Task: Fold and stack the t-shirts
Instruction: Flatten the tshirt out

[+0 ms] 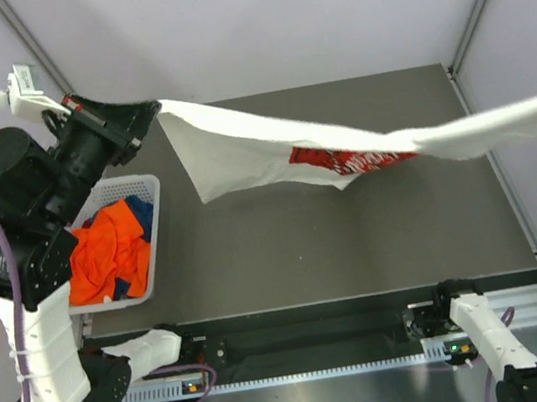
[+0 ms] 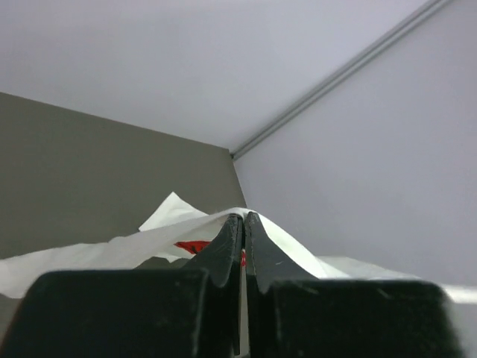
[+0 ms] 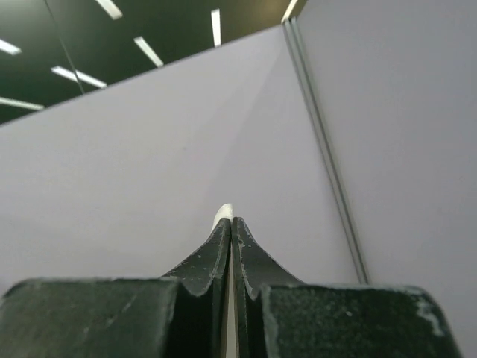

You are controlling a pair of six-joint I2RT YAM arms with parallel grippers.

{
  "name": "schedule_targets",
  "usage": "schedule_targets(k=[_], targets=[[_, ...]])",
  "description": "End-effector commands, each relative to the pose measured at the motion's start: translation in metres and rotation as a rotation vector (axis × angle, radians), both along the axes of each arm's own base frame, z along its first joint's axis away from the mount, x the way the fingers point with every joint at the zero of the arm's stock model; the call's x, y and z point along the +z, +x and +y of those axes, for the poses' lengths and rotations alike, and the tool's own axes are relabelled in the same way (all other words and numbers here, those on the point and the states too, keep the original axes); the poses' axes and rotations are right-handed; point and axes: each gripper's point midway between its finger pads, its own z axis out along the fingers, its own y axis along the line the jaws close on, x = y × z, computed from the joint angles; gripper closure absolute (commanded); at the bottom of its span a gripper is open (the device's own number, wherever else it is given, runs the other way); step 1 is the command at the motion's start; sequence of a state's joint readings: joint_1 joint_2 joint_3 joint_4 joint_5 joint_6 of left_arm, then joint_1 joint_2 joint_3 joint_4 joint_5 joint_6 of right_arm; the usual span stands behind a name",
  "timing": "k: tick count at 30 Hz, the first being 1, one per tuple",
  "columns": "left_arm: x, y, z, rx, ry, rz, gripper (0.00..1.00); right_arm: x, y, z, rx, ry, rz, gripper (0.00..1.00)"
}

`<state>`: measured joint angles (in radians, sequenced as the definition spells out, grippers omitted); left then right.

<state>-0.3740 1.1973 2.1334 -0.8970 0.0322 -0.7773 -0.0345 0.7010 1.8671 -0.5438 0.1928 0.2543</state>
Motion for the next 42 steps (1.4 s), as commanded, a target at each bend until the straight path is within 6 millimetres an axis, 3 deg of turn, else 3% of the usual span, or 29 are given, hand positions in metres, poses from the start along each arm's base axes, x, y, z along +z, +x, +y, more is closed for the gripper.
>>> schedule_targets(k=[1, 3, 5, 8, 11, 12, 18, 22, 24, 27, 32, 34, 36, 37, 38, 42], targets=[[0.000, -0.024, -0.010, -0.100, -0.038, 0.020, 1.00, 0.012, -0.044, -0.013, -0.067, 0.026, -0.064, 1.00], [0.005, -0.031, -0.007, -0.099, -0.049, 0.005, 1.00, 0.022, -0.067, -0.022, -0.106, 0.053, -0.111, 1.00], [0.006, -0.030, -0.008, -0.099, -0.050, 0.004, 1.00, 0.027, -0.077, -0.028, -0.135, 0.065, -0.136, 1.00], [0.006, -0.026, -0.008, -0.094, -0.035, 0.000, 1.00, 0.032, -0.066, -0.034, -0.116, 0.064, -0.120, 1.00], [0.000, -0.010, -0.006, -0.053, 0.000, 0.013, 1.00, 0.032, -0.032, -0.036, -0.108, 0.049, -0.053, 1.00], [-0.005, 0.000, -0.007, -0.038, 0.025, 0.021, 1.00, 0.030, -0.012, -0.033, -0.106, 0.021, -0.013, 1.00], [-0.033, 0.056, -0.003, 0.078, 0.150, 0.053, 1.00, 0.016, 0.073, 0.006, 0.019, -0.135, 0.129, 1.00], [-0.038, 0.089, 0.023, 0.263, 0.238, 0.059, 1.00, 0.007, 0.111, 0.020, 0.056, -0.175, 0.161, 1.00], [-0.023, 0.095, 0.026, 0.289, 0.242, 0.015, 1.00, 0.008, 0.131, 0.031, 0.084, -0.219, 0.178, 1.00], [0.008, 0.087, 0.020, 0.256, 0.181, -0.090, 1.00, 0.018, 0.145, 0.042, 0.121, -0.244, 0.164, 1.00], [0.027, 0.060, 0.025, 0.231, 0.132, -0.126, 1.00, 0.038, 0.126, 0.042, 0.140, -0.234, 0.128, 1.00], [0.015, 0.053, 0.019, 0.187, 0.130, -0.087, 1.00, 0.046, 0.101, 0.034, 0.121, -0.215, 0.089, 1.00], [0.015, 0.033, 0.018, 0.146, 0.102, -0.090, 1.00, 0.046, 0.075, 0.023, 0.095, -0.187, 0.075, 1.00], [0.002, 0.033, 0.016, 0.133, 0.103, -0.062, 1.00, 0.046, 0.063, 0.020, 0.091, -0.177, 0.067, 1.00], [0.007, 0.017, 0.020, 0.125, 0.084, -0.084, 1.00, 0.042, 0.044, 0.015, 0.086, -0.161, 0.063, 1.00], [0.003, -0.013, 0.019, 0.063, 0.049, -0.094, 1.00, 0.027, -0.002, 0.006, 0.094, -0.139, 0.058, 1.00]])
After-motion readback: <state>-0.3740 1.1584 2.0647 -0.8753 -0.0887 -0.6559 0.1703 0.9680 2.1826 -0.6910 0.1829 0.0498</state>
